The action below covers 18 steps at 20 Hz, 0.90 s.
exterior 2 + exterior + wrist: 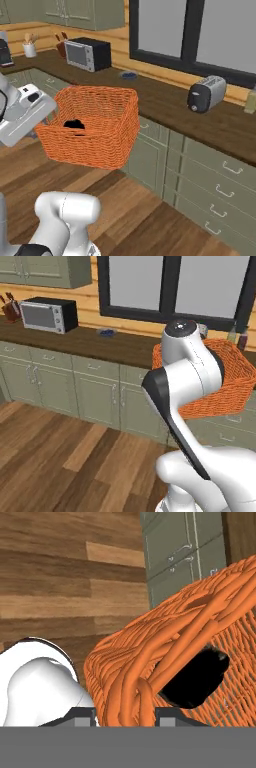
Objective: Open the cabinet, pick up the bread from the cabinet and place it in the basket. Then move the basket to the dining counter.
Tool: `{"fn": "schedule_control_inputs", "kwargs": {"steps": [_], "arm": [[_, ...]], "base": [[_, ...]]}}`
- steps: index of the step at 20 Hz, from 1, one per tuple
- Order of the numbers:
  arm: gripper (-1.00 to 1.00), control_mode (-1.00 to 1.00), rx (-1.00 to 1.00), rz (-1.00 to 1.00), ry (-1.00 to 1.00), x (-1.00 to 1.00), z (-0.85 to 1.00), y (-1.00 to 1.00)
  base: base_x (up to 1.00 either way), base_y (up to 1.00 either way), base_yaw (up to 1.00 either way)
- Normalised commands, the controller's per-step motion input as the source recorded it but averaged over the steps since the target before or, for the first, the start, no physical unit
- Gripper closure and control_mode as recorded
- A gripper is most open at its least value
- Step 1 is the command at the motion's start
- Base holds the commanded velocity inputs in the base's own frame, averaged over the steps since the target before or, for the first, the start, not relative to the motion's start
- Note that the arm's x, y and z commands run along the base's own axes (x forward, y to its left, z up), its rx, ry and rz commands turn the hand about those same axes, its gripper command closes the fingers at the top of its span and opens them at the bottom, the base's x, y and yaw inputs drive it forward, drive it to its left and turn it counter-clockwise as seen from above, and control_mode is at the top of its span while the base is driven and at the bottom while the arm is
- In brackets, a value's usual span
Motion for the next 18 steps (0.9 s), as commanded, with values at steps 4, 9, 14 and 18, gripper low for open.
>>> {"fn": "schedule_control_inputs", "kwargs": {"steps": [4,9,14,18], "arm": [[1.0,1.0,0.0,0.0,0.0,0.0,0.0,0.0],[1.0,1.0,0.0,0.0,0.0,0.0,0.0,0.0],[1.0,1.0,0.0,0.0,0.0,0.0,0.0,0.0],[1.0,1.0,0.0,0.0,0.0,0.0,0.0,0.0]], "base": [[0.59,0.0,0.7],[0.27,0.13,0.73],[0.24,0.19,0.72],[0.24,0.22,0.72]]}}
